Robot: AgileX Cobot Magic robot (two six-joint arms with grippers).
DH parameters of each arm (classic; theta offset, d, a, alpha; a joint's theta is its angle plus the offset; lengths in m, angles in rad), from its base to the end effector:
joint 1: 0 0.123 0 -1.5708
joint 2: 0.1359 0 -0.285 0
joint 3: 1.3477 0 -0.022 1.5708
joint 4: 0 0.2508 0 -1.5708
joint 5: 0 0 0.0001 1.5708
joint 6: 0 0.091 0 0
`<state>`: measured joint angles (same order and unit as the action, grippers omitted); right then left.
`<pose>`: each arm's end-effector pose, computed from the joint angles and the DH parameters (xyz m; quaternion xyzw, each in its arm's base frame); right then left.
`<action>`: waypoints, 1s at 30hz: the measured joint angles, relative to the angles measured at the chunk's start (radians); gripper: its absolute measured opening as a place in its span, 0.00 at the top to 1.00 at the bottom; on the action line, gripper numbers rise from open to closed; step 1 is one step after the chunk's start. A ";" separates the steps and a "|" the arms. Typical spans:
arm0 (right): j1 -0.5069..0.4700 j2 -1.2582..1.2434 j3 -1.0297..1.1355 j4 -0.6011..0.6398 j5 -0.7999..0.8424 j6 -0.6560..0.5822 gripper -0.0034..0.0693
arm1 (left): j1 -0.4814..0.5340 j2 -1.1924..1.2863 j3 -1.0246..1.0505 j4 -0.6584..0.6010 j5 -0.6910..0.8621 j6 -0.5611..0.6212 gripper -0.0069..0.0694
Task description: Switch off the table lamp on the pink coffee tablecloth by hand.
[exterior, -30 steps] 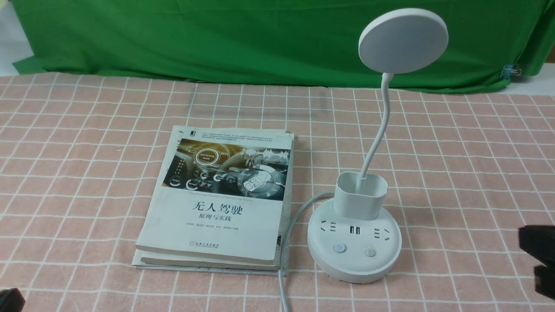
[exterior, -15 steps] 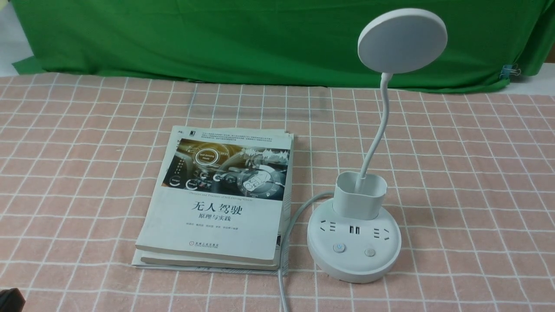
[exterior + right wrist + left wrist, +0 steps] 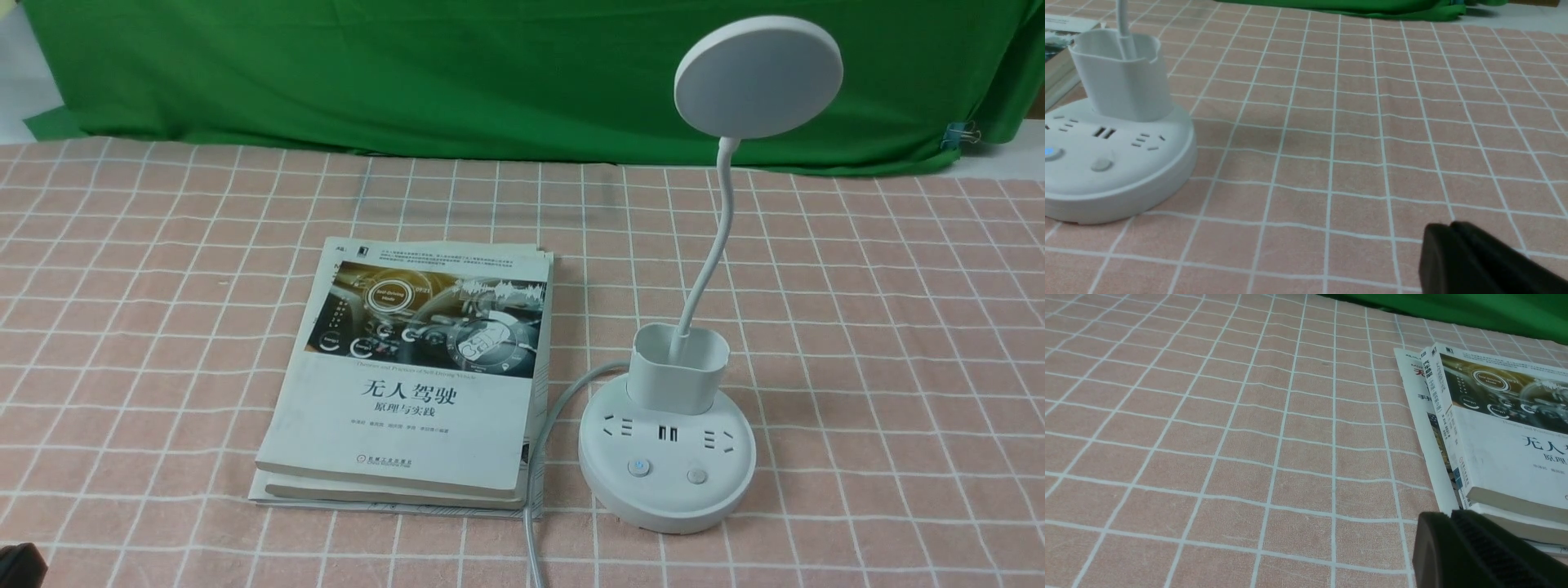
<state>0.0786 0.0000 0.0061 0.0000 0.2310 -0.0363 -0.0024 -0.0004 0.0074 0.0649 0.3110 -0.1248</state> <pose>0.0556 0.0044 0.1902 -0.0435 0.7568 0.0138 0.6520 0.0544 0.0017 0.1827 -0.0299 0.7830 -0.0125 0.6211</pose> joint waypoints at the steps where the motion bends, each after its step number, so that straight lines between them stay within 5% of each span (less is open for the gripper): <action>1: 0.000 0.000 0.000 0.000 0.000 0.000 0.87 | 0.000 0.000 0.000 0.000 0.000 0.000 0.90; 30: 0.000 0.000 0.000 0.000 0.000 0.000 0.78 | 0.000 0.000 0.000 0.000 0.000 0.000 0.90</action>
<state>0.0786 0.0000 0.0061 0.0000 0.2310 -0.0363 -0.0024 -0.0004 0.0074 0.0649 0.3110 -0.1248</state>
